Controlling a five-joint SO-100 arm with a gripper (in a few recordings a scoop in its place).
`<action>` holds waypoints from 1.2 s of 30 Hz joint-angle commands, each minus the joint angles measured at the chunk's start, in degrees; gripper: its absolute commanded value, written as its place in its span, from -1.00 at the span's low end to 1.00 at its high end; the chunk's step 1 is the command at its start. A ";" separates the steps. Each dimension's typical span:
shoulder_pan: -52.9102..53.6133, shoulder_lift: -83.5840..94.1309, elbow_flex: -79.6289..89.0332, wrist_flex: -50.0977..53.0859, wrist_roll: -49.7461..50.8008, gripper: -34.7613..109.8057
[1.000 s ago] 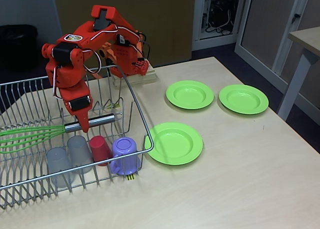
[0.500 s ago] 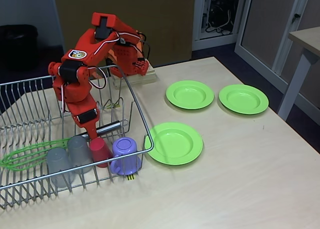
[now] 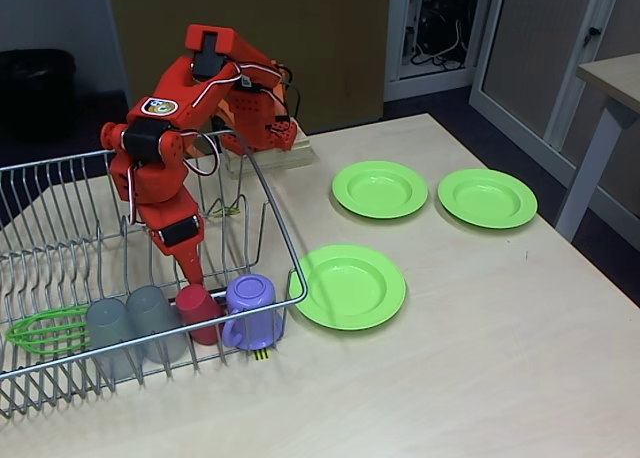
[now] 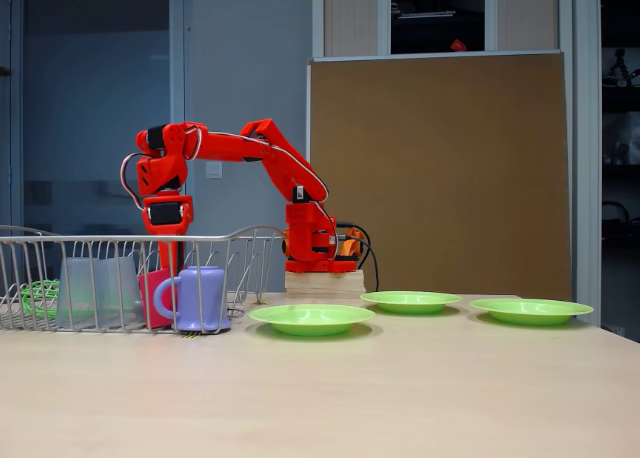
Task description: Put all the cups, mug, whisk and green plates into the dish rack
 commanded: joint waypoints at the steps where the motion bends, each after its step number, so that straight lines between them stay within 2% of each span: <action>1: 0.18 2.11 -0.35 1.23 0.09 -0.22; 12: -0.35 12.74 -0.79 5.54 -0.09 -0.30; 21: -9.93 29.97 7.56 6.42 4.31 -0.32; 28: -21.36 44.21 26.72 3.78 19.16 -0.28; 36: -33.84 52.73 53.35 -10.55 39.99 -0.18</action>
